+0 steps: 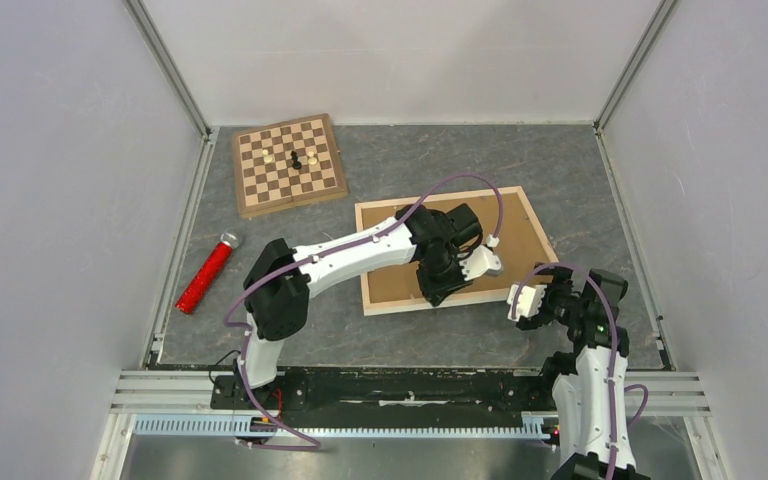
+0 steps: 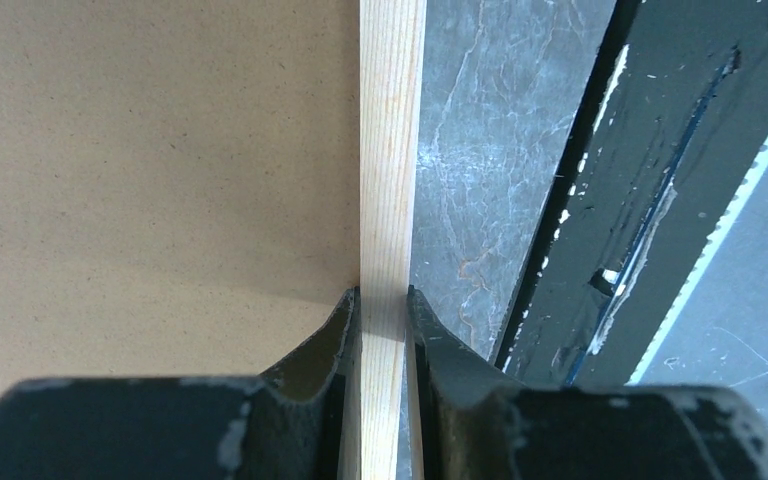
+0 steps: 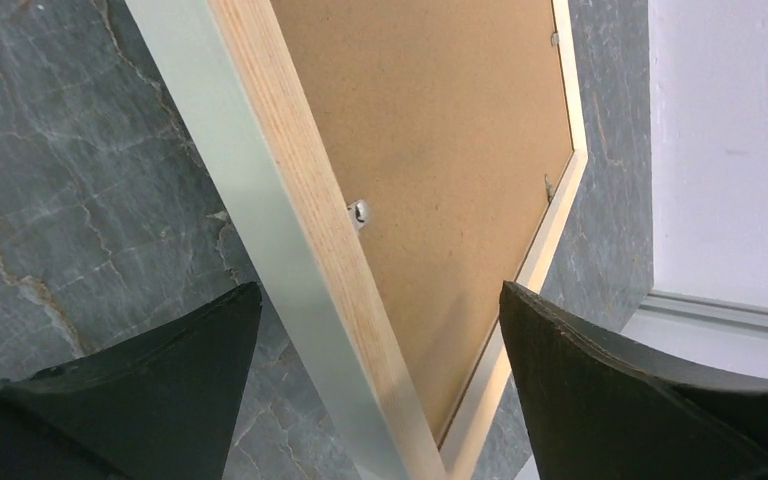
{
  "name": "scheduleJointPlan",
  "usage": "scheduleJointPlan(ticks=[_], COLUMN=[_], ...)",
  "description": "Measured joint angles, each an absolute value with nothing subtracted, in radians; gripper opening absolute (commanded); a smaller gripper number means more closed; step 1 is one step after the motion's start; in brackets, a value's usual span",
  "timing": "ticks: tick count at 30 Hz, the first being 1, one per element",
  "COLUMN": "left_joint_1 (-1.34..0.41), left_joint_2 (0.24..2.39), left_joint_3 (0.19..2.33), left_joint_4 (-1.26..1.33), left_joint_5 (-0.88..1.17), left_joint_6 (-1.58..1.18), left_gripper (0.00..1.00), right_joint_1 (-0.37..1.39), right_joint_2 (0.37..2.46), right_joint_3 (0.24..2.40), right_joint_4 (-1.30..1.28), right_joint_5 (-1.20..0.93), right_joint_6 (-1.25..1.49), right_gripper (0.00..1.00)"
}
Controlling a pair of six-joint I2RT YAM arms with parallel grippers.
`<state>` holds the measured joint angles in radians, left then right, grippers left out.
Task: Put the photo into the frame
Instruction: Turn over the photo frame at the center of the board.
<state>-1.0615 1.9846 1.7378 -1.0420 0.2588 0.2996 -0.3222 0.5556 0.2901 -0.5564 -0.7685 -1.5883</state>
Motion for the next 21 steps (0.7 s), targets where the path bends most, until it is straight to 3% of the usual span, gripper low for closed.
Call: scheduleJointPlan(ticks=[6,13,21], left_joint_1=[-1.060,-1.058,-1.044], left_joint_2=[1.985,1.987,1.987], left_joint_3=[1.763,1.785,1.826], left_joint_4=[-1.061,-1.085,-1.110], left_joint_5=[0.283,0.292,0.297], left_joint_6=[0.300,0.300,0.300], left_gripper=[0.02,0.02,0.02], right_joint_1=[-0.316,-0.301,-0.291], right_joint_2=[0.565,0.598,0.610], right_joint_3=[0.258,0.257,0.266], right_joint_4=[-0.458,-0.378,-0.353], right_joint_5=[-0.767,-0.772,-0.785], right_joint_6=[-1.552,-1.509,-1.546], right_gripper=[0.86,0.55,0.31])
